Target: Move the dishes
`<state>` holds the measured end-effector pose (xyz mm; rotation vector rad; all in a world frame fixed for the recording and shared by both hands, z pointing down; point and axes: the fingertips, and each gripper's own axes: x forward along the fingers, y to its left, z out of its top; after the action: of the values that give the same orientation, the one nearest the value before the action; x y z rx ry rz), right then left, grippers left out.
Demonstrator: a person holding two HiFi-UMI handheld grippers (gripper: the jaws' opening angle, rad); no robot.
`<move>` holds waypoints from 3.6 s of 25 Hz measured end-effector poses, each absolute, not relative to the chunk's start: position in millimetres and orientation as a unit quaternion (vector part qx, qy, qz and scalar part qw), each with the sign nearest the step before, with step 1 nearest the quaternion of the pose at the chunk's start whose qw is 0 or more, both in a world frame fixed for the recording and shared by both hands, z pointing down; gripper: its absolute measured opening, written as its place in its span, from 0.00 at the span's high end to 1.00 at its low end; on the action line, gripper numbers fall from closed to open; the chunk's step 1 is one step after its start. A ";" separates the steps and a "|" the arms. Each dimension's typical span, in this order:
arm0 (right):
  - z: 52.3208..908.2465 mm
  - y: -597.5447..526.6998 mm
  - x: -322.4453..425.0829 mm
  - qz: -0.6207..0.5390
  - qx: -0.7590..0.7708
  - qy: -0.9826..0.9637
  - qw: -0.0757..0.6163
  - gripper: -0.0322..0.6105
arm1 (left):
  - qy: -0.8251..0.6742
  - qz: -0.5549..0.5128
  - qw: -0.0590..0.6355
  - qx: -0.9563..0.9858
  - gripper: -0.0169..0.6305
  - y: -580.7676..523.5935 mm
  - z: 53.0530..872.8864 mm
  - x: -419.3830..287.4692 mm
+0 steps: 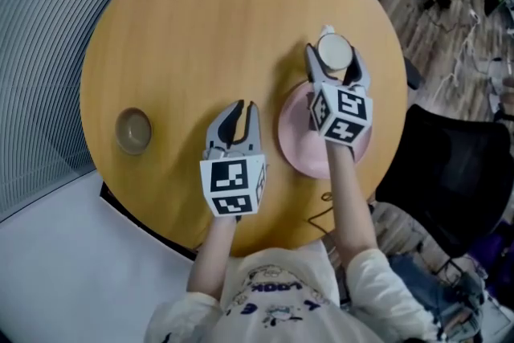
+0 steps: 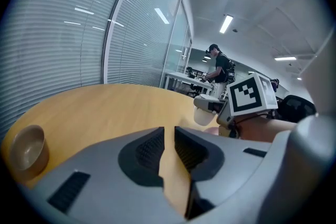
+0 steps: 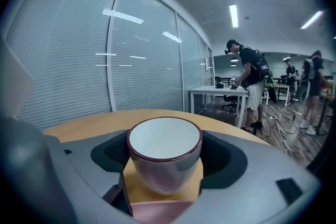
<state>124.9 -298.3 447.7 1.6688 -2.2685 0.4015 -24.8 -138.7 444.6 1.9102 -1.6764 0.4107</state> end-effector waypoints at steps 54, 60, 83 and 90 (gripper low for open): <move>424.9 -69.1 -201.0 0.214 0.398 -0.880 0.150 0.66 | -0.771 0.086 0.277 0.567 0.88 51.6 408.1 -312.1; 470.8 -55.8 -250.2 0.242 0.395 -0.864 0.197 0.71 | -0.758 0.089 0.292 0.576 0.88 62.2 431.4 -349.4; 517.7 -57.6 -272.2 0.293 0.436 -0.823 0.217 0.92 | -0.731 0.088 0.326 0.592 0.88 57.5 480.0 -381.1; 436.5 -54.3 -165.3 0.297 0.488 -0.805 0.162 0.92 | -0.697 0.096 0.291 0.648 0.88 34.1 415.5 -296.1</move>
<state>-165.3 -54.3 436.5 1.3913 -2.2971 0.8471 -296.1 34.1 415.5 1.7282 -1.8599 0.2553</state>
